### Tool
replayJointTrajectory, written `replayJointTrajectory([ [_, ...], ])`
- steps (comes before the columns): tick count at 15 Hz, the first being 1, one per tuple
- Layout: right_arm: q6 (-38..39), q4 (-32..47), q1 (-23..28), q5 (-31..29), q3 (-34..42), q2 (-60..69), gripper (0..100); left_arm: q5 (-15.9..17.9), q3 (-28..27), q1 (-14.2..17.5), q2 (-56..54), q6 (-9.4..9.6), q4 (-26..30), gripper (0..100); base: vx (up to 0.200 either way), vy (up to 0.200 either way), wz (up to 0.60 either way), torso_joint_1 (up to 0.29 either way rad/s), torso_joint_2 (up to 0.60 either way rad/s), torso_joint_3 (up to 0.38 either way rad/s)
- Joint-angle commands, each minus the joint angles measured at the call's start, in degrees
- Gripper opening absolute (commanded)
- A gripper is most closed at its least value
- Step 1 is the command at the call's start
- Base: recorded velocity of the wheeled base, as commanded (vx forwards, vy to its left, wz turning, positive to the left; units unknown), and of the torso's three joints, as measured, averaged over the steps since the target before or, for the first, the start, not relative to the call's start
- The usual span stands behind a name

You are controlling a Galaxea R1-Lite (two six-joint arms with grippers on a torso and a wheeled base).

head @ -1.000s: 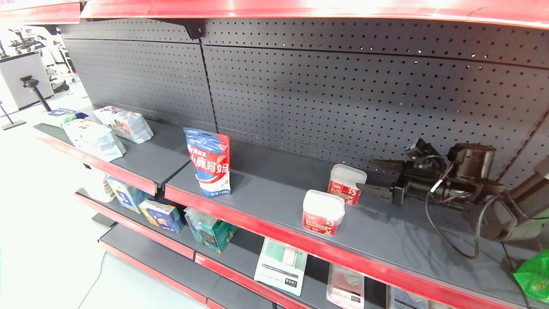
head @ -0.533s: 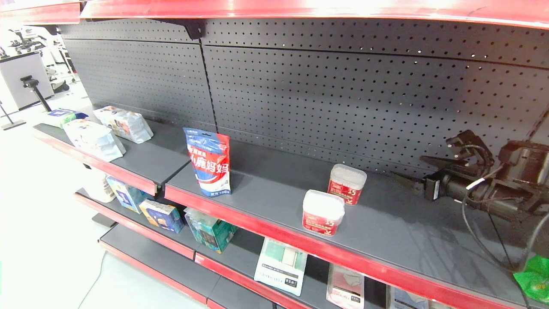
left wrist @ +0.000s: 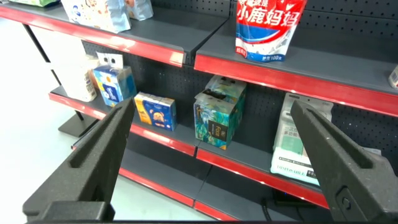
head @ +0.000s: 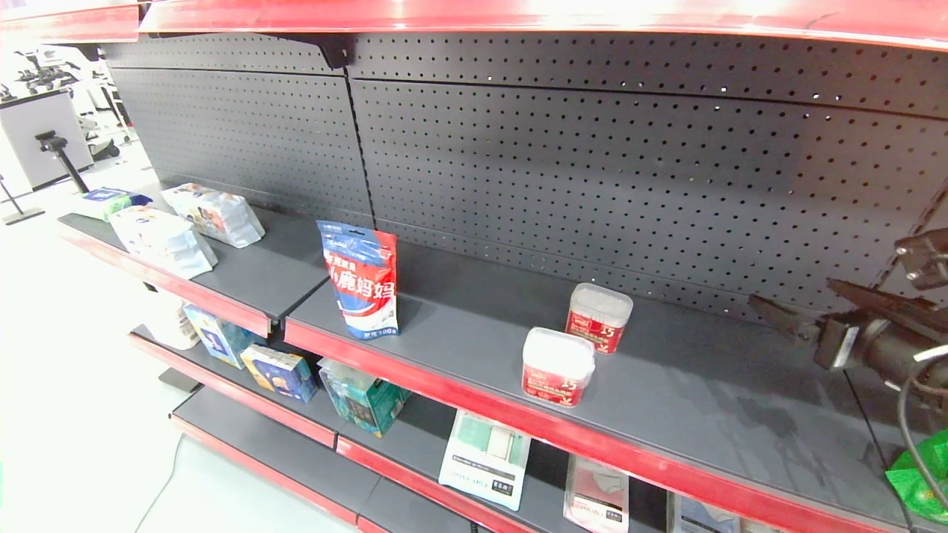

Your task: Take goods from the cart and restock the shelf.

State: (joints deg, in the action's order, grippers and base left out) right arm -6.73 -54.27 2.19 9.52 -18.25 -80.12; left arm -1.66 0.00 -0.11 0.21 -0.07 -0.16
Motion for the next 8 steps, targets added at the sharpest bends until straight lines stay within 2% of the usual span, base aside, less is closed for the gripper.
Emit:
replayJointTrajectory([
  [1, 0.0, 4.8, 2.6, 0.3, 8.7, 16.5, 100, 0.0, 0.0, 0.0, 0.0, -0.01, 0.0, 100, 0.000, 0.000, 0.00, 0.000, 0.00, 0.000],
  [2, 0.0, 6.5, 3.3, 0.5, 9.3, 18.6, 100, 0.0, 0.0, -0.1, 0.0, -0.01, 0.0, 100, 0.000, 0.000, 0.00, 0.000, 0.00, 0.000],
  [3, -0.1, 13.3, 5.3, 1.4, 11.1, 27.0, 100, 0.0, 0.0, 0.0, 0.0, -0.01, 0.0, 100, 0.000, 0.000, 0.00, 0.000, 0.00, 0.000],
  [4, 0.0, 17.9, 3.6, 1.3, 13.0, 34.2, 100, 0.0, 0.0, -0.1, 0.0, -0.10, 0.0, 100, 0.000, 0.000, 0.00, 0.000, 0.00, 0.000],
  [8, -0.1, 30.7, 3.3, 1.4, 18.2, 55.4, 100, 0.0, 0.0, 0.0, 0.0, -0.01, 0.0, 100, 0.000, 0.000, 0.00, 0.000, 0.00, 0.000],
])
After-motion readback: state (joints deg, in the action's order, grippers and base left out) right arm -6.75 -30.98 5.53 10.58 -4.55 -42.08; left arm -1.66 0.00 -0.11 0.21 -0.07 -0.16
